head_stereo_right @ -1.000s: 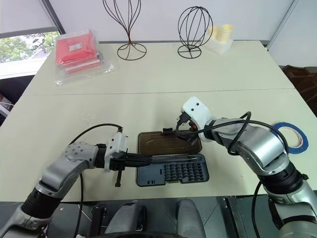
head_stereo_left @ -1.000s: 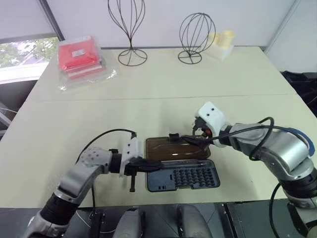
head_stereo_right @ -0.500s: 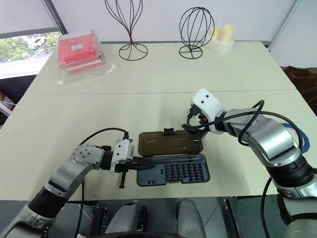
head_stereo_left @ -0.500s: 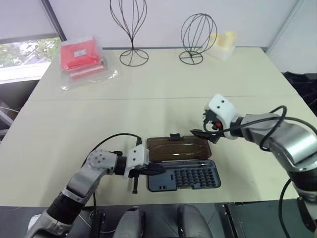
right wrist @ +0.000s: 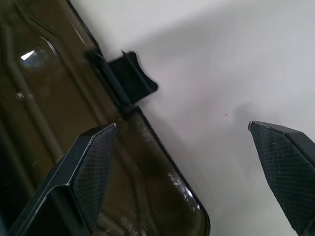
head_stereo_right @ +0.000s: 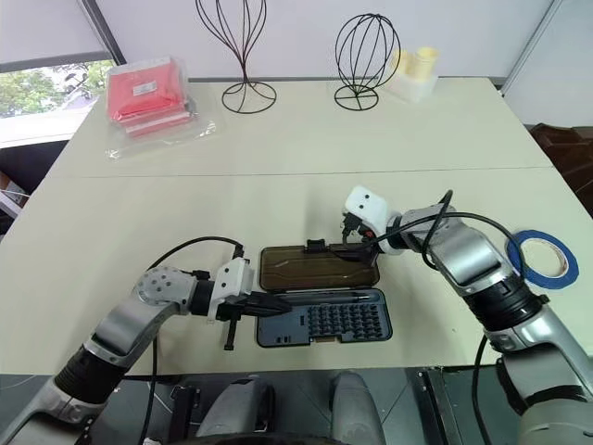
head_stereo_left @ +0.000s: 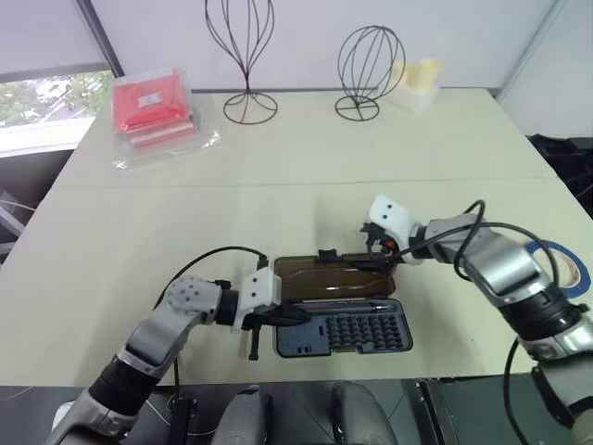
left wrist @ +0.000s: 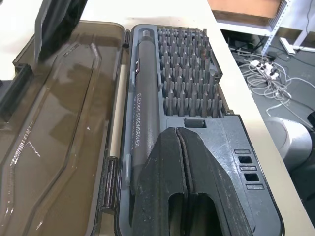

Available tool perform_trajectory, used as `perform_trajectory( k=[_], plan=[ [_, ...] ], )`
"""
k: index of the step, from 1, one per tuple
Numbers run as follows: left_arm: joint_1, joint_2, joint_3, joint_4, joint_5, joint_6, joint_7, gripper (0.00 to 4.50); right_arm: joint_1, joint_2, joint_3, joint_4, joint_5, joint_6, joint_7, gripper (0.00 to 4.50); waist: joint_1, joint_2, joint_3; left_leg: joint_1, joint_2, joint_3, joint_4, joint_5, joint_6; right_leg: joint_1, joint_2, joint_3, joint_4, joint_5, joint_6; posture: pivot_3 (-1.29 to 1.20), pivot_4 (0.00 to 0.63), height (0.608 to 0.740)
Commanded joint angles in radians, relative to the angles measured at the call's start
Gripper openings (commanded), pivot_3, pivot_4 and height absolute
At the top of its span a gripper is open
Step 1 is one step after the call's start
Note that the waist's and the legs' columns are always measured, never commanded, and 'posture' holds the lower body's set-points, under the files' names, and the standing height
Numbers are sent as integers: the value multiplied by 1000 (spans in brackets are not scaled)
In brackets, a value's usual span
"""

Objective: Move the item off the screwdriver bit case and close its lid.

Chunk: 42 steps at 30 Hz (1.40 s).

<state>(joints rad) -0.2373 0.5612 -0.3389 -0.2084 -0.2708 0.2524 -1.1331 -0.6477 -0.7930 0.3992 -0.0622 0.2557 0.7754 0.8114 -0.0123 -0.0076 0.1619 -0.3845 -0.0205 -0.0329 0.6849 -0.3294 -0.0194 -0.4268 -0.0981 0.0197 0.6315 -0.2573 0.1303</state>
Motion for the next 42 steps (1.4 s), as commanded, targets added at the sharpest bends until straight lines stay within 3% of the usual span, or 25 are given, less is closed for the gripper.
perform_trajectory(
  k=[1,4,5,8,11,26,29,31,42],
  plan=[
    [35,13,3,38,28,-15,17,0,-27,10,-2,31,-54,-63,38,4459,0,0,0,0,0,0,0,0,-1,0,0,0,0,0,0,0,150,740],
    [52,15,4,51,32,-43,20,0,-29,24,1,74,-86,-98,62,4459,-1,0,0,1,0,0,0,0,-1,0,0,0,0,0,0,0,150,740],
    [59,15,5,60,35,-56,21,0,-31,27,2,89,-97,-111,70,4223,-1,0,0,1,0,0,0,0,0,0,0,0,0,0,0,0,150,740],
    [71,15,7,83,39,-89,23,0,-31,35,2,114,-119,-129,95,3213,-1,0,0,4,0,0,-1,0,0,2,0,0,0,0,0,0,150,740],
    [73,15,8,103,39,-111,24,0,-33,35,12,120,-139,-135,121,1678,-1,0,0,9,0,0,-2,0,0,8,0,0,0,0,0,0,150,740],
    [75,11,8,120,40,-138,40,0,-65,96,77,291,-240,-210,273,1678,-2,0,-2,25,0,-1,-4,-1,1,24,0,0,-2,0,0,0,150,740],
    [78,14,10,106,38,-131,46,0,-75,113,80,332,-261,-231,287,851,-4,-1,-4,30,1,-1,-4,-2,2,28,0,0,-3,0,-1,0,150,740],
    [81,15,13,96,37,-125,50,0,-75,119,85,345,-275,-246,303,56,-5,-2,-7,31,1,-1,-4,-2,2,29,0,0,-3,0,0,0,150,740],
    [60,28,39,65,7,-58,58,0,-58,109,100,296,-426,-397,264,56,-5,-5,-14,31,2,-3,-4,-2,2,30,1,-1,-3,-1,-1,0,150,740]
  ],
)
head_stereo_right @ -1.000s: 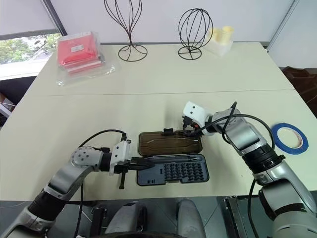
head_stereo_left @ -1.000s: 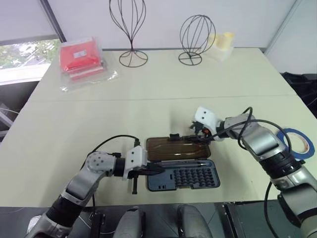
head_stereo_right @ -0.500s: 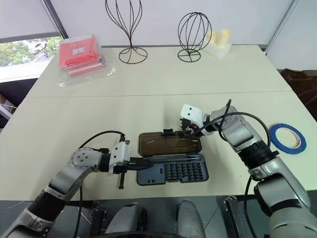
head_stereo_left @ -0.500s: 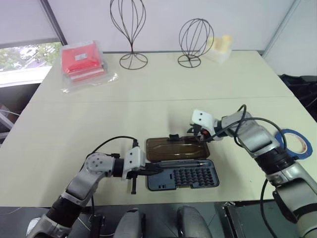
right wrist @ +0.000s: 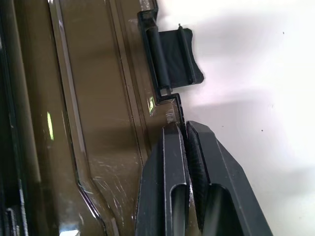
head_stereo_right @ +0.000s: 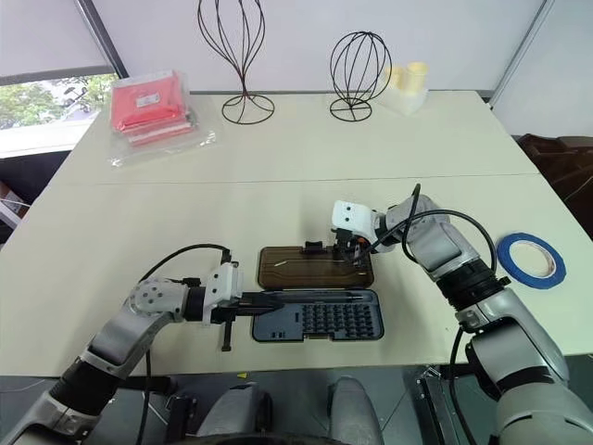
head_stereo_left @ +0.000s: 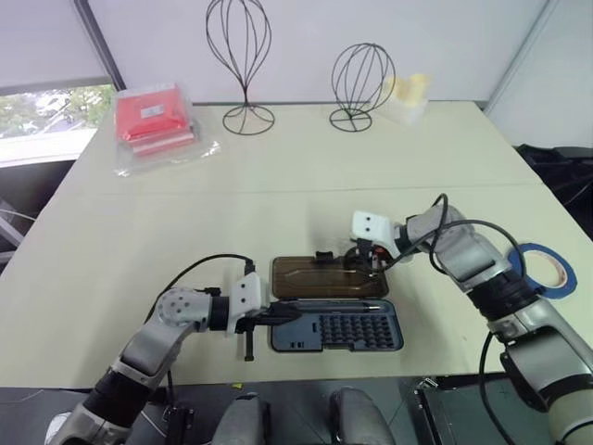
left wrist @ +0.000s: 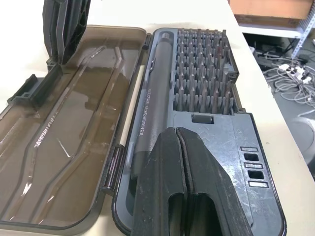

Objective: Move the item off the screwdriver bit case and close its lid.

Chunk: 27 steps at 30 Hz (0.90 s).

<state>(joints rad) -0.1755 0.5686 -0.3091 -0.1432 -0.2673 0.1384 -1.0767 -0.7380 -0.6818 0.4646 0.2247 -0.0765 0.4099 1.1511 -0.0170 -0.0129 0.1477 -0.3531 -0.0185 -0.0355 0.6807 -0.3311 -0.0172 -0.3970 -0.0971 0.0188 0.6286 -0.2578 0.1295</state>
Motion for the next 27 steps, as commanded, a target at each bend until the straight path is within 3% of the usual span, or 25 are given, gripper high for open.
perform_trajectory(
  k=[1,8,16,22,27],
  plan=[
    [-4,23,18,-9,-10,74,-2,0,36,-7,29,-10,-114,-51,-94,56,-1,0,0,0,0,0,0,0,0,0,0,0,0,0,0,0,150,740],
    [-47,103,136,-69,-201,286,-84,0,128,-73,-19,-270,-247,-62,-187,56,-1,3,3,-5,0,1,0,0,0,-6,0,1,1,0,0,0,150,740],
    [-163,153,302,-32,-385,513,-75,0,209,-60,-48,-498,-330,19,-255,56,2,3,7,-13,-1,0,1,0,0,-12,0,1,1,0,0,0,150,740],
    [-279,110,338,101,-358,523,-6,0,222,-51,-51,-603,-380,71,-248,56,1,4,8,-19,-1,1,1,0,-1,-20,0,1,2,0,0,0,150,740],
    [-371,61,298,247,-250,413,23,0,224,-48,-51,-681,-387,125,-213,56,2,2,9,-22,-1,1,1,1,-1,-22,0,1,2,0,0,0,150,740]
  ],
)
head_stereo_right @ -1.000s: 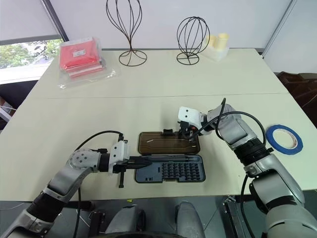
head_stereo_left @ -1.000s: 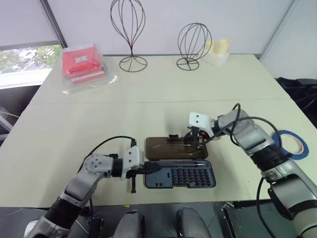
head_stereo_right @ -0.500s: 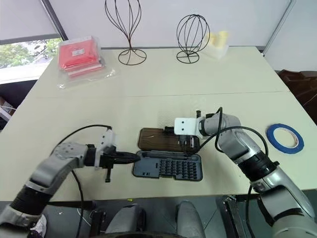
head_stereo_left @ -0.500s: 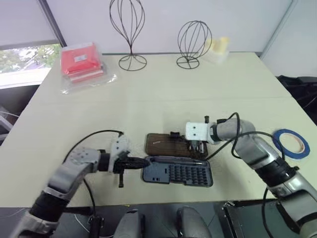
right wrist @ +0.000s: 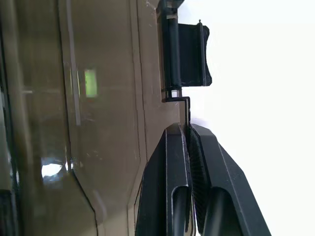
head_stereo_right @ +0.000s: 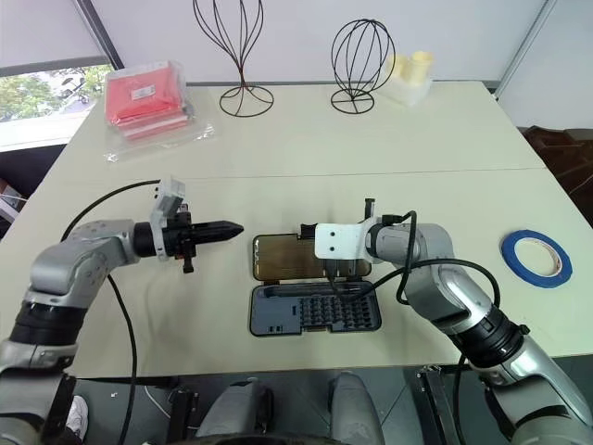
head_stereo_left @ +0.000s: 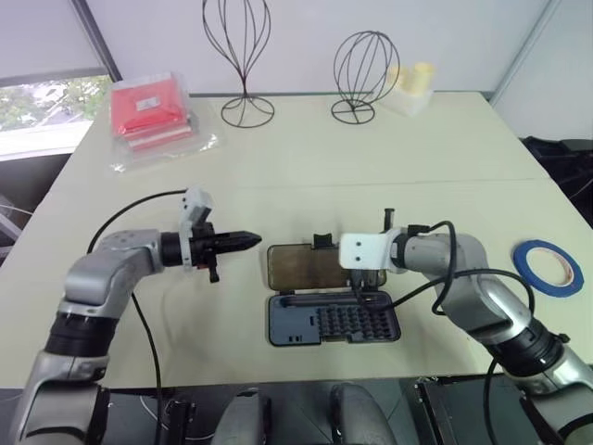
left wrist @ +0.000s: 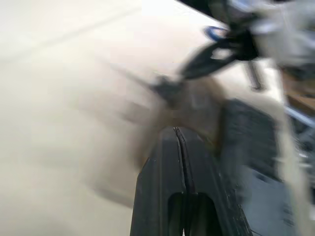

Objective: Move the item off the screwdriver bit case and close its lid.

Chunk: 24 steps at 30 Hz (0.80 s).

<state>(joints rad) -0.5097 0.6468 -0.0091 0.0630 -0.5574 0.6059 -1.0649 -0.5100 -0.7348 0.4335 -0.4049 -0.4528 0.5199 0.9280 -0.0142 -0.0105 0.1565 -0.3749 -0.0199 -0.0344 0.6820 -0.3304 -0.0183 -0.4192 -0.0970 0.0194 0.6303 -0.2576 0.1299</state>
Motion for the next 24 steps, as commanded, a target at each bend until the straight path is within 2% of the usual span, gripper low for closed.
perform_trajectory(
  k=[1,7,14,24],
  plan=[
    [-51,-29,-3,65,51,-65,16,0,-5,5,-18,-51,-14,17,11,56,0,0,0,0,0,0,0,0,0,0,0,0,0,0,0,0,150,740],
    [-84,-114,-73,210,185,-218,24,0,25,-4,-3,-93,-40,39,38,56,1,-1,1,0,0,1,0,1,-2,0,0,0,0,0,0,0,150,740],
    [-74,-162,-140,315,284,-354,-16,0,12,10,-15,-110,-45,66,55,56,0,-2,2,-1,0,2,-1,2,-3,-1,0,0,0,0,0,0,150,740],
    [-61,-187,-162,318,297,-365,-85,0,9,8,-14,-107,-58,68,61,56,1,-2,2,-1,0,1,0,1,-3,-1,0,0,0,0,0,0,150,740]
  ],
)
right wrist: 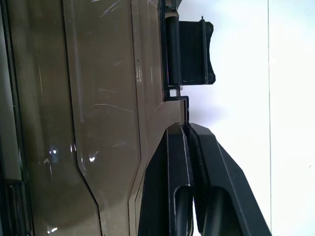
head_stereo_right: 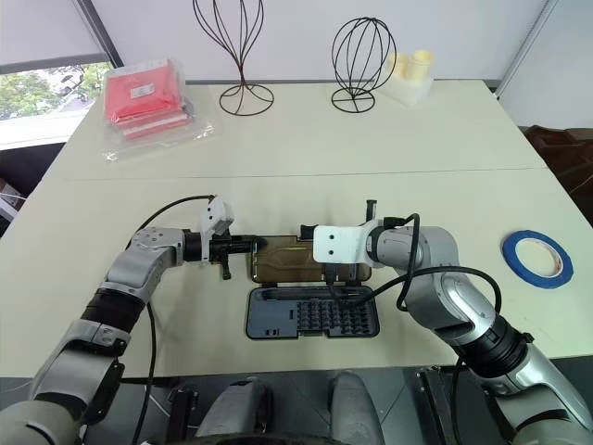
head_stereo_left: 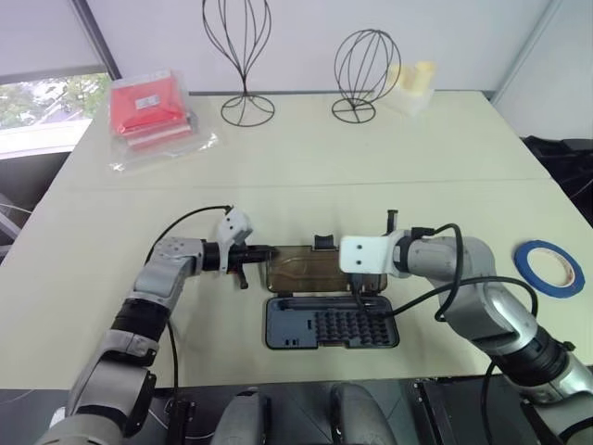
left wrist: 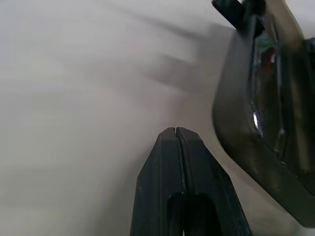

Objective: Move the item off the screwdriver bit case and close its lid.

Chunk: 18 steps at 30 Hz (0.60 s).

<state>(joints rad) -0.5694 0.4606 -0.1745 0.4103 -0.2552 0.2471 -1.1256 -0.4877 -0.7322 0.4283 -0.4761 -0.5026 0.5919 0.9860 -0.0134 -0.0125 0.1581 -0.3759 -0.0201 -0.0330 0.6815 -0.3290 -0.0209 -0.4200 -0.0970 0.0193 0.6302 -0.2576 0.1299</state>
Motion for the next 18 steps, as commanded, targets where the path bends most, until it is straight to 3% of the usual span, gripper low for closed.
perform_trajectory(
  k=[1,4,6,14,15,18],
  plan=[
    [-1,-2,4,-31,-6,-4,-30,0,-14,5,-8,-35,-11,-4,3,56,0,0,0,0,0,0,0,0,0,0,0,0,0,0,0,0,150,740],
    [0,-8,5,-33,-8,-1,-46,0,-15,5,-8,-32,-15,-6,5,56,0,0,0,0,0,0,0,0,0,0,0,0,0,0,0,0,150,740],
    [-5,-19,12,-35,-20,16,-48,0,-15,4,-10,-29,-18,-7,4,635,0,0,0,0,0,0,0,0,0,0,0,0,0,0,0,0,150,740],
    [-31,-53,40,-33,-50,79,-33,0,-6,-10,-29,-46,-18,37,27,4236,2,0,0,0,0,0,0,0,0,0,0,0,0,0,0,0,150,740],
    [-33,-54,42,-33,-49,80,-32,0,-1,-15,-39,-60,-10,59,42,4456,2,0,0,0,0,0,1,0,0,0,0,0,0,0,0,0,150,740],
    [-36,-57,41,-26,-40,71,-35,0,10,-38,-143,-133,66,190,107,4456,3,0,0,-1,0,0,1,0,0,0,0,0,0,0,0,0,150,740]
  ],
)
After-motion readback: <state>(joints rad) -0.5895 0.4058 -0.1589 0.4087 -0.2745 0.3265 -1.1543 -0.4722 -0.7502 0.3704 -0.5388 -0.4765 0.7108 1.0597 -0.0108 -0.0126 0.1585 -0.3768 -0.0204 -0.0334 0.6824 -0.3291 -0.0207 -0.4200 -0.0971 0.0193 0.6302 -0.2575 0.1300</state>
